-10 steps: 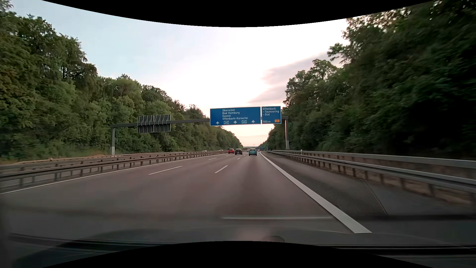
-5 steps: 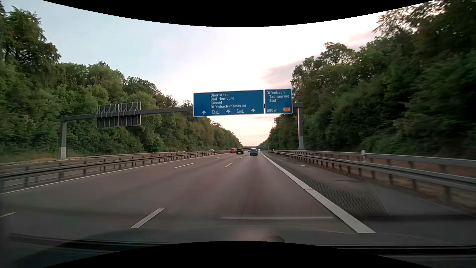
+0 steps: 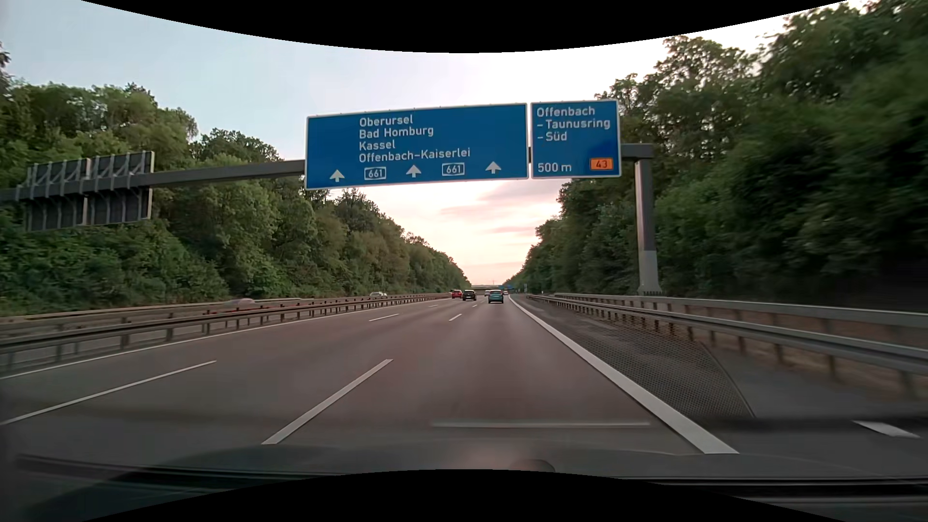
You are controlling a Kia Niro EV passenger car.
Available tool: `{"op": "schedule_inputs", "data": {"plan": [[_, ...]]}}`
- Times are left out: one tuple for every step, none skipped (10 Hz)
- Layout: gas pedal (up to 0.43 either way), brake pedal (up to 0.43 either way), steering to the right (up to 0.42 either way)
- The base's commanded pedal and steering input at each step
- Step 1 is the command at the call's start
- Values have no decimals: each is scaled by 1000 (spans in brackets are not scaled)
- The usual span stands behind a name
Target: Follow the waypoints while adhering to traffic rules and regulations
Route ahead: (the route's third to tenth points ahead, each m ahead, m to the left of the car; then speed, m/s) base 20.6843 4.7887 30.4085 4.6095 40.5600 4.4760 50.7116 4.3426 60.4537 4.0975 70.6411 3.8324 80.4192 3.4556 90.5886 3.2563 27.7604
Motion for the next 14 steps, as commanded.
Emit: {"op": "schedule_inputs", "data": {"plan": [[177,0,-1],[177,0,-1],[177,0,-1],[177,0,-1],[177,0,0],[177,0,-1],[177,0,-1],[177,0,0],[177,0,0],[177,0,-1],[177,0,-1],[177,0,0],[177,0,-1],[177,0,0]]}}
